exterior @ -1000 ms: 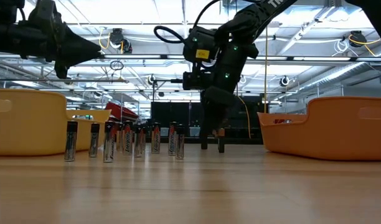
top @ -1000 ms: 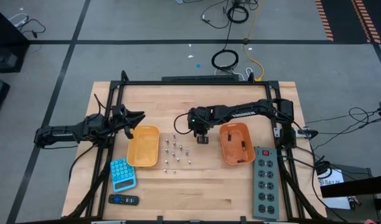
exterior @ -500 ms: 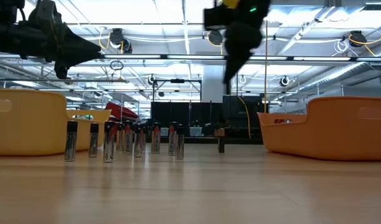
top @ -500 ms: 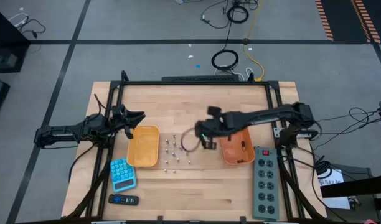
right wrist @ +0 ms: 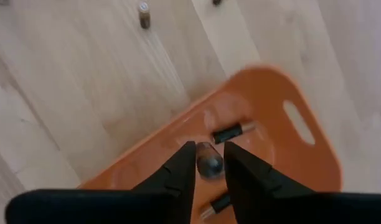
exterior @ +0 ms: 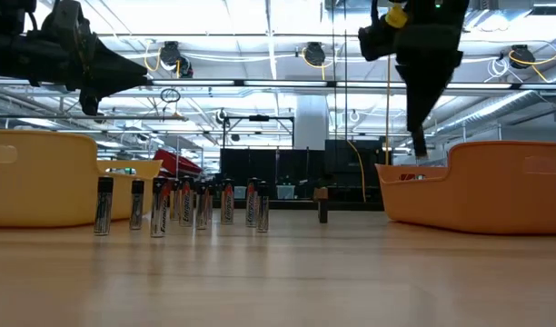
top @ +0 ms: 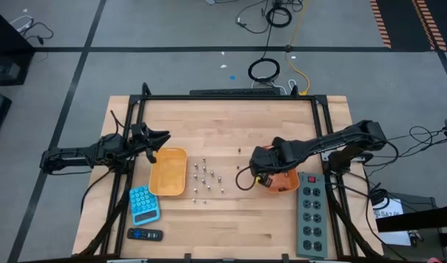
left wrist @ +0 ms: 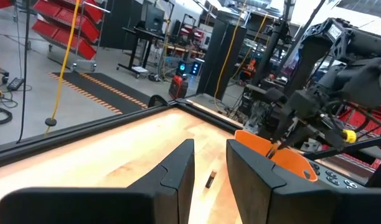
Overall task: Sort batteries
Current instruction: Put the black battery into the orange bin
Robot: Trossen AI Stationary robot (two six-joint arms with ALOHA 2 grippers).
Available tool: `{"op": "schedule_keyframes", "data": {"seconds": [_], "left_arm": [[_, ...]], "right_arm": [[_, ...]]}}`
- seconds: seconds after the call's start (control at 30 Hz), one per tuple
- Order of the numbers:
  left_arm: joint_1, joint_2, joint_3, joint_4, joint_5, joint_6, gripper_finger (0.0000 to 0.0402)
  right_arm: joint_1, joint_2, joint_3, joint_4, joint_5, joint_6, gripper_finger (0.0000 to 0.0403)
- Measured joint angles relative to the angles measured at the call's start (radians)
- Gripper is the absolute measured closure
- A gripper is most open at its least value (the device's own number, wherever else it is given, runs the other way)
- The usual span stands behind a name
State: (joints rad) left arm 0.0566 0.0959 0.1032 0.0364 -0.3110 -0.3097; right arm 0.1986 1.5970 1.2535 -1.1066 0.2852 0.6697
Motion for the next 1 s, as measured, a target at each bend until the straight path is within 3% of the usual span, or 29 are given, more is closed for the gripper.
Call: {"op": "schedule_keyframes", "data": {"seconds": [0.17, 0.3, 0.4, 0.5, 0.83, 1.0], "left_arm": [[0.0, 0.0, 0.0, -0.009, 0.073, -0.001, 0.0299], [0.0, 0.0, 0.0, -0.039, 0.129, 0.0, 0.0299], [0.0, 0.0, 0.0, -0.042, 0.13, 0.027, 0.0299], [0.0, 0.0, 0.0, -0.042, 0.127, 0.077, 0.0299], [0.0, 0.0, 0.0, -0.046, 0.082, 0.089, 0.0299], [0.0, 0.0, 0.0, -0.062, 0.081, 0.087, 0.0299]], "right_arm": [[0.0, 0.0, -0.009, 0.024, -0.028, 0.051, 0.0299], [-0.017, 0.002, 0.027, 0.072, 0.034, 0.023, 0.0269], [-0.072, 0.027, 0.049, 0.183, 0.06, -0.061, 0.0257], [-0.143, 0.092, 0.059, 0.276, 0.017, -0.196, 0.0251], [-0.302, 0.239, 0.112, 0.34, -0.117, -0.521, 0.0248], [-0.333, 0.266, 0.114, 0.364, -0.158, -0.572, 0.0212]]}}
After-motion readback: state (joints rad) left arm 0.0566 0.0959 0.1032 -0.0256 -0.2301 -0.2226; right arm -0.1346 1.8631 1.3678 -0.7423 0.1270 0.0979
